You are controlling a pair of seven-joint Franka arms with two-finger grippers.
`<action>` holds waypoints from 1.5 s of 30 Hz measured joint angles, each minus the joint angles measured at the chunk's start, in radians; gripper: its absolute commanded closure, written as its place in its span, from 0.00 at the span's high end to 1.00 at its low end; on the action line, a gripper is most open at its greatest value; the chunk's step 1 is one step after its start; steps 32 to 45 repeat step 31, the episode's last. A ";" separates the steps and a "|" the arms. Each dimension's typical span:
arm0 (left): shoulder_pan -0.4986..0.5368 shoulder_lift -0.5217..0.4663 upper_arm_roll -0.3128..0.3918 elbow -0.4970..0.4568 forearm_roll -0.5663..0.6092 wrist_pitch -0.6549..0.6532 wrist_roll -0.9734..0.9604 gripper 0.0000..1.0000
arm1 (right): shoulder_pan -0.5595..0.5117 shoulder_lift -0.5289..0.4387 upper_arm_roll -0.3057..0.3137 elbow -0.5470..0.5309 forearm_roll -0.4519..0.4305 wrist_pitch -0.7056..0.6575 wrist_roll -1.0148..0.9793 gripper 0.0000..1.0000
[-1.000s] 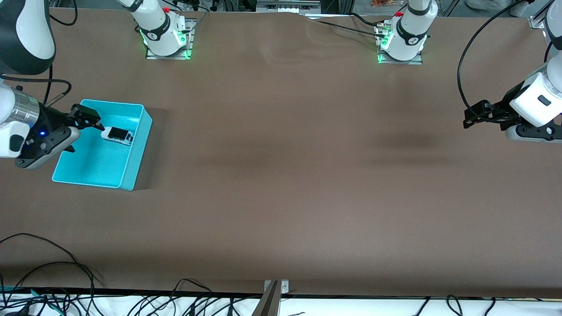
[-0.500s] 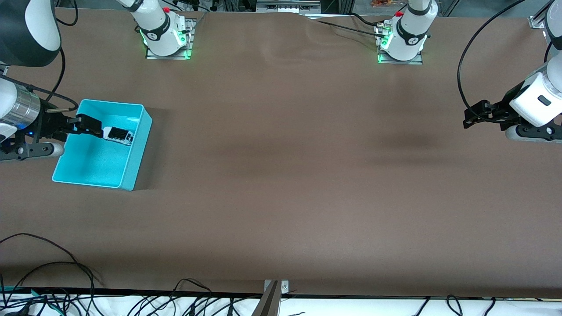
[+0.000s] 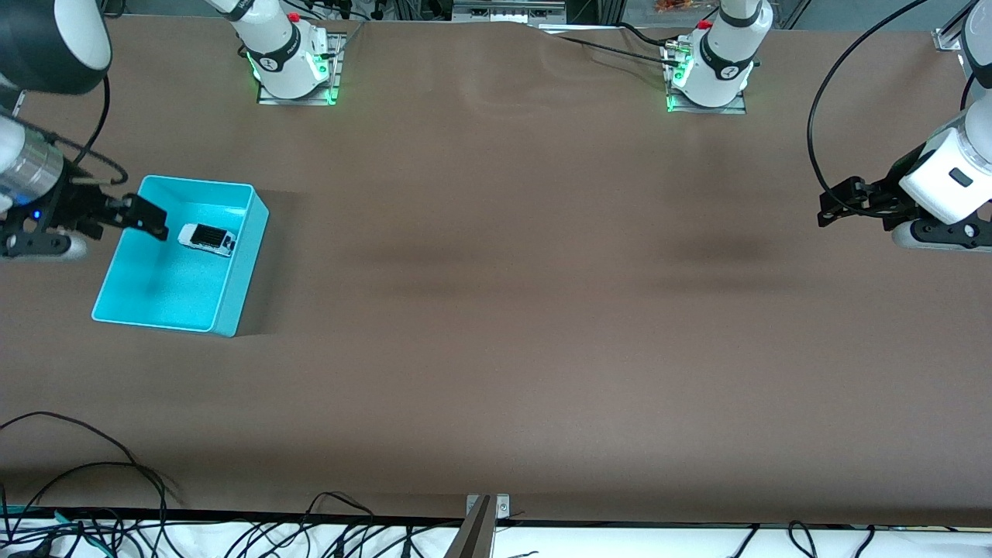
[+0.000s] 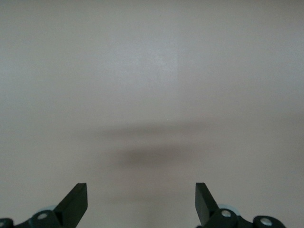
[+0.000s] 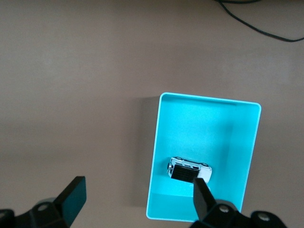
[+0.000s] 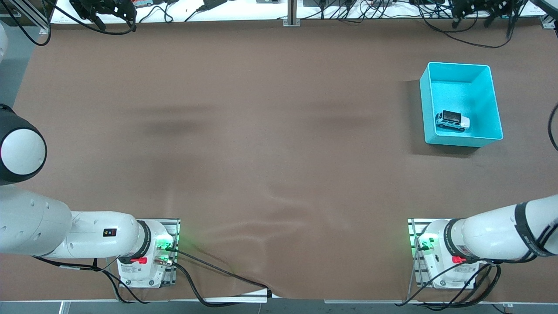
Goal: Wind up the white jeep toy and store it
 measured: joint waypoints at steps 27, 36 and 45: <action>0.000 0.000 0.000 0.000 0.000 0.000 0.000 1.00 | 0.019 -0.042 0.002 -0.043 -0.001 0.045 -0.002 1.00; 0.000 0.000 0.000 0.000 0.000 0.000 0.000 1.00 | 0.019 -0.042 0.002 -0.043 -0.001 0.042 -0.002 1.00; 0.000 0.000 0.000 0.000 0.000 0.000 0.000 1.00 | 0.019 -0.042 0.002 -0.043 -0.001 0.042 -0.002 1.00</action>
